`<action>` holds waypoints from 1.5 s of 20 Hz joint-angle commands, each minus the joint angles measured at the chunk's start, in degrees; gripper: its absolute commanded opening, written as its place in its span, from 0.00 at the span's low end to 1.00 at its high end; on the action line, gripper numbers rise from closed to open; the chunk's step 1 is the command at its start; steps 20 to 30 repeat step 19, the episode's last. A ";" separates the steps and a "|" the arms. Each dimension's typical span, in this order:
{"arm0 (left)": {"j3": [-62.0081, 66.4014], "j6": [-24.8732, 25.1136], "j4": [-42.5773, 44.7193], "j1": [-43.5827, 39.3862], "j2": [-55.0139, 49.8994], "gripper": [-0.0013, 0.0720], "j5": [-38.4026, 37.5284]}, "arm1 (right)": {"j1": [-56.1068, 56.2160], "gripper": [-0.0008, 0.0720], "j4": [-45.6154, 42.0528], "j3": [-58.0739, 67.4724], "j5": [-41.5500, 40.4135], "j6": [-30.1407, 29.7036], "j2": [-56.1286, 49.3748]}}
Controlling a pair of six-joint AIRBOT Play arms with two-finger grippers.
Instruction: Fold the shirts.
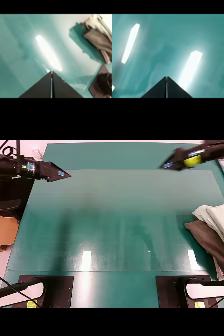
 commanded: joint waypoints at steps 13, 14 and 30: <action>0.04 0.79 -0.44 -4.90 0.52 0.05 0.55 | 5.60 0.03 9.77 -6.34 -3.98 -2.34 -0.46; 0.04 0.79 -0.44 -4.90 0.52 0.05 0.55 | 5.16 0.03 9.79 -6.34 -3.96 -2.34 -0.46; 0.04 0.79 -0.48 -4.90 0.52 0.05 0.55 | 5.09 0.03 9.79 -6.34 -3.96 -2.34 -0.46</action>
